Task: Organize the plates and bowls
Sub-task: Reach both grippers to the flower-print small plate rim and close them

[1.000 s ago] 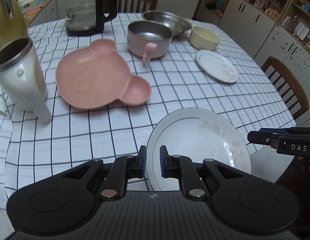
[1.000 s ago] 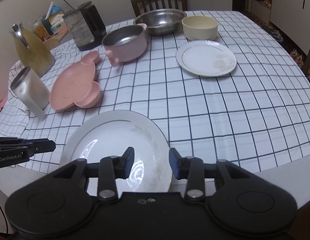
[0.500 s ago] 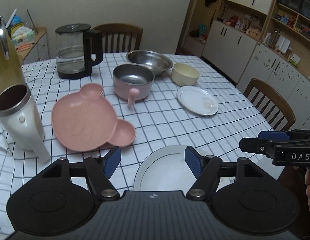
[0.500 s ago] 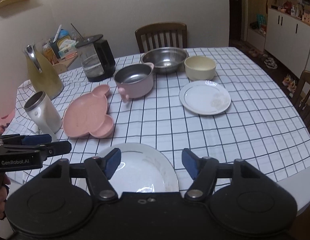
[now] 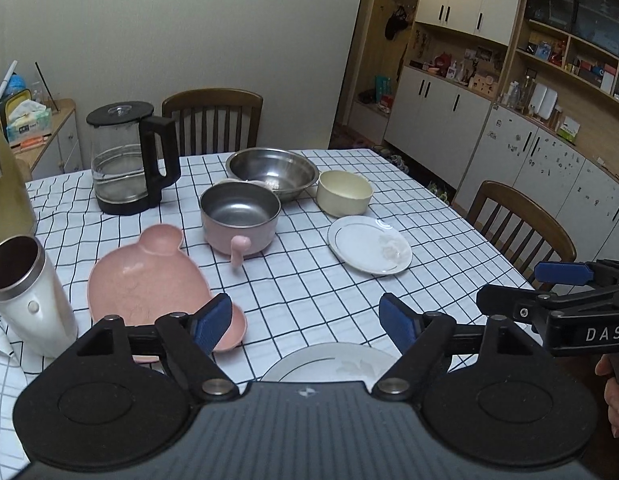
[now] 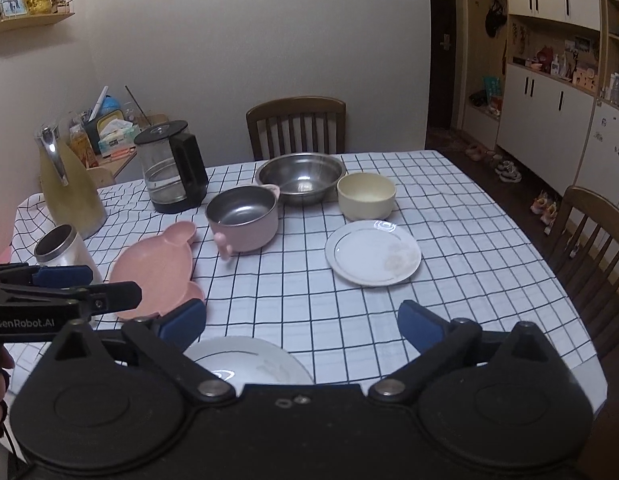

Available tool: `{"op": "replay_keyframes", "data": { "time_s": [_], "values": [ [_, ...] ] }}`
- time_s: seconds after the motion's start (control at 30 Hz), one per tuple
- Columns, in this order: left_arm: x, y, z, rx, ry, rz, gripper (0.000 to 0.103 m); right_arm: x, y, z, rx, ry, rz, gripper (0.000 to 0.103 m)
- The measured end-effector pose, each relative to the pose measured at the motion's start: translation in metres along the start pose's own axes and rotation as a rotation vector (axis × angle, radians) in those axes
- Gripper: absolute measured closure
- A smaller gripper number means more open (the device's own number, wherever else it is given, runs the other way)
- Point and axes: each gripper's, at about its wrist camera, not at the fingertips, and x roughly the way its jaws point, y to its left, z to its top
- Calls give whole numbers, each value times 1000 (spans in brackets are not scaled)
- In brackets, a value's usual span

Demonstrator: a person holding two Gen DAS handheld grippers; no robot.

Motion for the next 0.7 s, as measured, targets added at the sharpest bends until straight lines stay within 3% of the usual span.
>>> {"op": "replay_keyframes", "data": {
  "time_s": [0.3, 0.7],
  "values": [
    [31, -28, 22, 3, 6, 27, 20, 18, -31, 16, 0, 6, -13, 0],
    [100, -74, 53, -75, 51, 84, 20, 69, -107, 49, -43, 47, 26, 0]
  ]
}}
